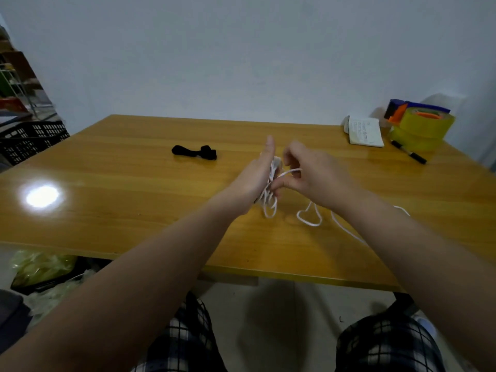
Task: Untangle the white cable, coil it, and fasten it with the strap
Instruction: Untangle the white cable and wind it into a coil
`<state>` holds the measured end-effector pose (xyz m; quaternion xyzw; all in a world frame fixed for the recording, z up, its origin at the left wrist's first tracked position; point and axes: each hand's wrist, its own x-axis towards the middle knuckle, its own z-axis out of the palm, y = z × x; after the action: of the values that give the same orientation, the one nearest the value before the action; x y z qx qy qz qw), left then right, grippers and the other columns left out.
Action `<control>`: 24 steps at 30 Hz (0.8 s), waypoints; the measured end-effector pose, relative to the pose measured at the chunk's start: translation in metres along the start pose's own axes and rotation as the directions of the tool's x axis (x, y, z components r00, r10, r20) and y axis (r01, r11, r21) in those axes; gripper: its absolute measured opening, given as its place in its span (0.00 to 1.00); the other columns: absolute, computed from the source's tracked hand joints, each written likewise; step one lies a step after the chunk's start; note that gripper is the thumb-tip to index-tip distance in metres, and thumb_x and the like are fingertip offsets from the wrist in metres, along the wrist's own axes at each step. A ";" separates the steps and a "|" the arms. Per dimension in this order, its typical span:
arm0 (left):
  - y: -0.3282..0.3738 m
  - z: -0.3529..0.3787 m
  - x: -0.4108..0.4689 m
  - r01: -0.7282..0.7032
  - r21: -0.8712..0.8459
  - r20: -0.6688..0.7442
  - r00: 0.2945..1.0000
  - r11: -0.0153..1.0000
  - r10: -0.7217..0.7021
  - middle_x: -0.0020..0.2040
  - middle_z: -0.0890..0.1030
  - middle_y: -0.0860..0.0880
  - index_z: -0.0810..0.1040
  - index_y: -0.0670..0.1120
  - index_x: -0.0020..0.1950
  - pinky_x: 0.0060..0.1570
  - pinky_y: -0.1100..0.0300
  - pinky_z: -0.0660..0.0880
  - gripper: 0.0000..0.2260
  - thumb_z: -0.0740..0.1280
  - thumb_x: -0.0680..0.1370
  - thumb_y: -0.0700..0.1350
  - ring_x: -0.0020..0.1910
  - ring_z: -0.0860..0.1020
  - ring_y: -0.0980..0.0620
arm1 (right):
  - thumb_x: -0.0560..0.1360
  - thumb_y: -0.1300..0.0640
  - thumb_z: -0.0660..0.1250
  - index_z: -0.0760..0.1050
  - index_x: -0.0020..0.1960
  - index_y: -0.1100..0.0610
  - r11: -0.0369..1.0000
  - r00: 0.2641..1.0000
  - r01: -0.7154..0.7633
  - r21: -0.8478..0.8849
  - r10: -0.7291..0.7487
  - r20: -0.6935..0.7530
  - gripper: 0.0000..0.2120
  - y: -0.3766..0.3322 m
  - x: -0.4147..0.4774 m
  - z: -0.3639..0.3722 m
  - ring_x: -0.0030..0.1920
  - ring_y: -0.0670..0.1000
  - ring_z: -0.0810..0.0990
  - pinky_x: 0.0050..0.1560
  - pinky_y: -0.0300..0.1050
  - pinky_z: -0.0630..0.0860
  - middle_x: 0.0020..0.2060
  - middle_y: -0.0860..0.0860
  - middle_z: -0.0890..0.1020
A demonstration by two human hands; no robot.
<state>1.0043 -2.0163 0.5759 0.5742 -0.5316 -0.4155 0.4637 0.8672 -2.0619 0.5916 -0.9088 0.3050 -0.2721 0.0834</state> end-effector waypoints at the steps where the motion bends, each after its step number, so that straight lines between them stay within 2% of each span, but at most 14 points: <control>1: 0.001 0.000 -0.003 0.015 0.070 0.038 0.999 0.997 -0.018 0.22 0.73 0.46 0.72 0.40 0.30 0.39 0.55 0.75 0.39 0.40 0.75 0.69 0.25 0.75 0.50 | 0.63 0.38 0.72 0.65 0.43 0.52 0.997 0.998 -0.057 -0.056 0.057 -0.003 0.23 0.001 0.000 -0.001 0.35 0.50 0.72 0.36 0.49 0.68 0.31 0.43 0.71; 3: 0.002 -0.003 -0.008 0.019 0.230 0.087 0.995 0.973 -0.040 0.20 0.69 0.46 0.71 0.39 0.30 0.42 0.53 0.75 0.41 0.38 0.70 0.74 0.23 0.72 0.49 | 0.60 0.33 0.70 0.69 0.39 0.53 0.985 0.993 -0.113 -0.127 0.117 0.024 0.25 0.007 0.001 0.000 0.35 0.52 0.72 0.36 0.49 0.68 0.29 0.45 0.71; 4: 0.002 -0.005 -0.009 0.003 0.287 0.112 0.993 0.958 -0.037 0.20 0.67 0.46 0.70 0.40 0.31 0.38 0.54 0.74 0.40 0.41 0.70 0.74 0.21 0.69 0.49 | 0.60 0.34 0.70 0.70 0.37 0.55 0.991 0.992 -0.112 -0.073 0.116 0.057 0.25 0.010 0.001 0.001 0.34 0.52 0.71 0.35 0.49 0.67 0.28 0.46 0.71; 6: 0.000 -0.011 -0.010 -0.022 0.311 0.149 0.989 0.950 -0.026 0.21 0.62 0.48 0.67 0.42 0.30 0.26 0.59 0.66 0.33 0.49 0.75 0.70 0.19 0.63 0.51 | 0.63 0.42 0.74 0.72 0.37 0.61 0.981 0.990 -0.090 0.170 0.069 0.126 0.22 0.019 0.001 0.002 0.33 0.53 0.70 0.36 0.50 0.66 0.29 0.52 0.74; 7: -0.001 -0.013 -0.011 -0.026 0.308 0.164 0.986 0.951 -0.026 0.21 0.61 0.48 0.65 0.44 0.29 0.24 0.61 0.62 0.29 0.54 0.75 0.68 0.18 0.60 0.52 | 0.64 0.48 0.75 0.73 0.38 0.64 0.962 0.988 -0.079 0.263 0.040 0.147 0.20 0.023 0.001 0.002 0.33 0.54 0.70 0.36 0.49 0.66 0.30 0.55 0.74; 10: -0.001 -0.018 -0.010 -0.039 0.374 0.217 0.975 0.927 -0.047 0.23 0.61 0.47 0.66 0.44 0.28 0.22 0.63 0.60 0.27 0.65 0.72 0.66 0.19 0.60 0.51 | 0.69 0.58 0.73 0.74 0.38 0.67 0.951 0.982 -0.085 0.297 0.030 0.184 0.12 0.027 0.000 -0.002 0.31 0.43 0.67 0.33 0.39 0.64 0.29 0.51 0.72; 11: 0.001 -0.018 -0.010 -0.042 0.394 0.236 0.970 0.918 -0.058 0.23 0.63 0.46 0.70 0.42 0.29 0.22 0.63 0.60 0.26 0.67 0.71 0.64 0.19 0.61 0.51 | 0.69 0.57 0.73 0.74 0.37 0.67 0.952 0.980 -0.099 0.289 0.043 0.196 0.13 0.030 0.000 -0.002 0.30 0.42 0.66 0.32 0.37 0.63 0.28 0.49 0.70; 13: 0.004 -0.021 -0.011 -0.050 0.434 0.280 0.957 0.900 -0.082 0.23 0.65 0.45 0.76 0.36 0.35 0.23 0.63 0.61 0.25 0.70 0.72 0.59 0.20 0.63 0.51 | 0.66 0.49 0.75 0.73 0.34 0.64 0.956 0.973 -0.140 0.257 0.084 0.215 0.19 0.034 0.000 -0.003 0.28 0.44 0.64 0.31 0.40 0.62 0.26 0.49 0.69; 16: 0.005 -0.030 -0.009 -0.064 0.481 0.281 0.956 0.874 -0.085 0.27 0.67 0.43 0.75 0.34 0.38 0.22 0.64 0.61 0.22 0.70 0.74 0.54 0.21 0.64 0.51 | 0.58 0.36 0.71 0.68 0.28 0.56 0.962 0.964 -0.202 0.184 0.163 0.209 0.24 0.045 0.000 -0.003 0.28 0.48 0.63 0.32 0.43 0.60 0.23 0.49 0.66; 18: 0.002 -0.034 -0.007 -0.042 0.380 0.199 0.979 0.924 -0.037 0.26 0.66 0.45 0.73 0.38 0.37 0.21 0.65 0.60 0.19 0.68 0.76 0.53 0.20 0.62 0.53 | 0.62 0.39 0.72 0.66 0.27 0.54 0.971 0.961 -0.185 0.149 0.147 0.233 0.23 0.049 -0.003 -0.002 0.28 0.50 0.65 0.32 0.46 0.62 0.24 0.51 0.67; 21: -0.002 -0.040 -0.003 0.011 0.061 0.034 0.999 0.998 -0.013 0.22 0.61 0.52 0.68 0.44 0.34 0.22 0.66 0.55 0.19 0.63 0.79 0.54 0.19 0.57 0.56 | 0.68 0.50 0.74 0.65 0.31 0.54 0.960 0.937 -0.209 0.186 0.143 0.318 0.19 0.052 -0.007 0.001 0.37 0.58 0.76 0.40 0.52 0.73 0.33 0.58 0.78; 22: -0.003 -0.041 -0.002 0.029 -0.002 0.016 0.999 1.000 -0.029 0.22 0.60 0.52 0.68 0.44 0.33 0.22 0.65 0.54 0.20 0.62 0.79 0.55 0.19 0.57 0.56 | 0.69 0.53 0.73 0.66 0.32 0.55 0.949 0.933 -0.233 0.212 0.157 0.323 0.17 0.052 -0.008 0.003 0.40 0.57 0.78 0.44 0.52 0.74 0.37 0.58 0.80; 24: -0.004 -0.040 -0.003 0.105 -0.088 0.074 0.992 0.991 -0.099 0.22 0.58 0.52 0.67 0.45 0.33 0.25 0.62 0.52 0.22 0.59 0.79 0.59 0.18 0.55 0.55 | 0.72 0.53 0.70 0.67 0.37 0.56 0.948 0.949 -0.235 0.213 0.176 0.263 0.13 0.053 -0.008 0.007 0.39 0.55 0.77 0.43 0.52 0.73 0.37 0.56 0.79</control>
<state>1.0439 -2.0098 0.5813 0.5639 -0.4979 -0.4824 0.4488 0.8389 -2.0995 0.5659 -0.8811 0.3509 -0.1847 0.2576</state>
